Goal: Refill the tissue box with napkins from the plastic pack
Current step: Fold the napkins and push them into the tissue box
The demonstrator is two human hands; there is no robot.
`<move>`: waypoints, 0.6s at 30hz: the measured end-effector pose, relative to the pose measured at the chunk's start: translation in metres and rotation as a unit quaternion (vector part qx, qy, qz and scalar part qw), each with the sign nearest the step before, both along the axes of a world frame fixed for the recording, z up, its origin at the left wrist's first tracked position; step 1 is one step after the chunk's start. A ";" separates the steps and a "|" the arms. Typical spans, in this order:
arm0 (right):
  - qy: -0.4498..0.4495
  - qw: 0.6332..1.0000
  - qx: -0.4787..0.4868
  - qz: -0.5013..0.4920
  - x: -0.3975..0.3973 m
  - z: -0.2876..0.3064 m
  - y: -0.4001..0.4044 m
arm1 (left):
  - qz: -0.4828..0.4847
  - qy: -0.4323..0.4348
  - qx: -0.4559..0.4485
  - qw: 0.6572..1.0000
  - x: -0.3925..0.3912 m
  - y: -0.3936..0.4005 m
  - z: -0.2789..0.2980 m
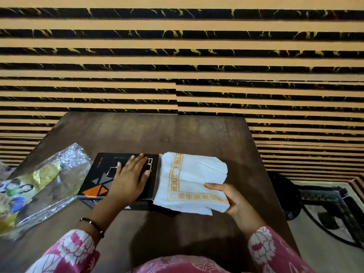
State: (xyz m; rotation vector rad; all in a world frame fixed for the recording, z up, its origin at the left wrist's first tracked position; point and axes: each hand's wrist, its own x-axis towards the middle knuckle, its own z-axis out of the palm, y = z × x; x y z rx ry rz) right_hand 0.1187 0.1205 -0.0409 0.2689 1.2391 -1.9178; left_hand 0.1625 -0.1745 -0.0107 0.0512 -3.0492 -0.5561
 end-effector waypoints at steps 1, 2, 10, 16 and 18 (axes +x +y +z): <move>-0.003 1.000 0.020 0.001 -0.001 -0.002 -0.005 | 0.003 -0.005 -0.022 1.000 0.002 -0.001 -0.007; -0.005 0.999 0.035 -0.003 -0.002 -0.004 -0.008 | 0.007 0.002 -0.033 0.999 0.003 -0.001 -0.011; -0.026 0.997 0.058 -0.038 -0.014 -0.005 -0.017 | 0.016 0.010 -0.051 0.999 0.004 0.003 -0.011; -0.032 0.997 0.067 -0.025 -0.022 0.007 -0.023 | 0.011 0.012 -0.042 0.999 0.003 0.003 -0.011; -0.006 0.995 0.100 -0.018 -0.023 0.005 -0.022 | 0.009 0.015 -0.043 0.999 0.004 0.002 -0.012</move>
